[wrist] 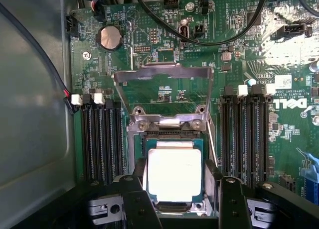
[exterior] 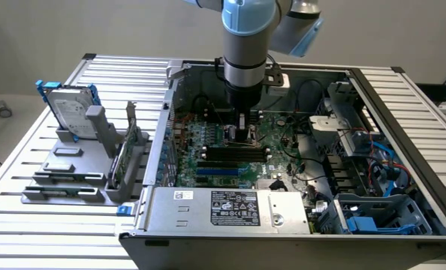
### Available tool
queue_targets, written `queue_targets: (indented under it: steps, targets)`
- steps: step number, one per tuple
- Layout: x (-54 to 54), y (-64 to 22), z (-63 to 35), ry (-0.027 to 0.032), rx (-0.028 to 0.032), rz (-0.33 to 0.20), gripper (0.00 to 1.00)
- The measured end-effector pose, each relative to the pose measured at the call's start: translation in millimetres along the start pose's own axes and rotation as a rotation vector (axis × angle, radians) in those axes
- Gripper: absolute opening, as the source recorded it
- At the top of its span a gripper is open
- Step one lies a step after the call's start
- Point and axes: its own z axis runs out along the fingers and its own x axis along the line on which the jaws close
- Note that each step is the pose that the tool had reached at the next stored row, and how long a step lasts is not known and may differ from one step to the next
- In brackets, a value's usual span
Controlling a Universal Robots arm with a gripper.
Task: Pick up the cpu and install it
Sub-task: 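Place the cpu into insertion slot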
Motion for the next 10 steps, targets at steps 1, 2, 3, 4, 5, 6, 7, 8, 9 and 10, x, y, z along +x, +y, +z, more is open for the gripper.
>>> queue_targets:
  steps: [1,2,3,4,5,6,7,8,9,10]
  targets:
    - [0.2,-0.1,0.1,0.0001,-0.0010,-0.001,0.55]
    - [0.5,-0.1,0.2,0.0002,-0.0017,-0.002,0.55]
    - [0.6,-0.1,0.2,0.0002,-0.0021,-0.002,0.55]
    - [0.7,-0.1,0.3,0.0002,-0.0028,-0.003,0.55]
    - [0.9,-0.1,0.3,0.0001,-0.0034,-0.004,0.55]
    - [1.0,-0.1,0.4,-0.0003,-0.0042,-0.004,0.55]
    - [1.1,-0.1,0.5,-0.0009,-0.0050,-0.005,0.55]
    - [1.3,-0.2,0.6,-0.0016,-0.0062,-0.005,0.55]
    - [1.4,-0.3,0.7,-0.0027,-0.0078,-0.006,0.55]
    - [1.6,-0.5,0.9,-0.0035,-0.0090,-0.006,0.55]
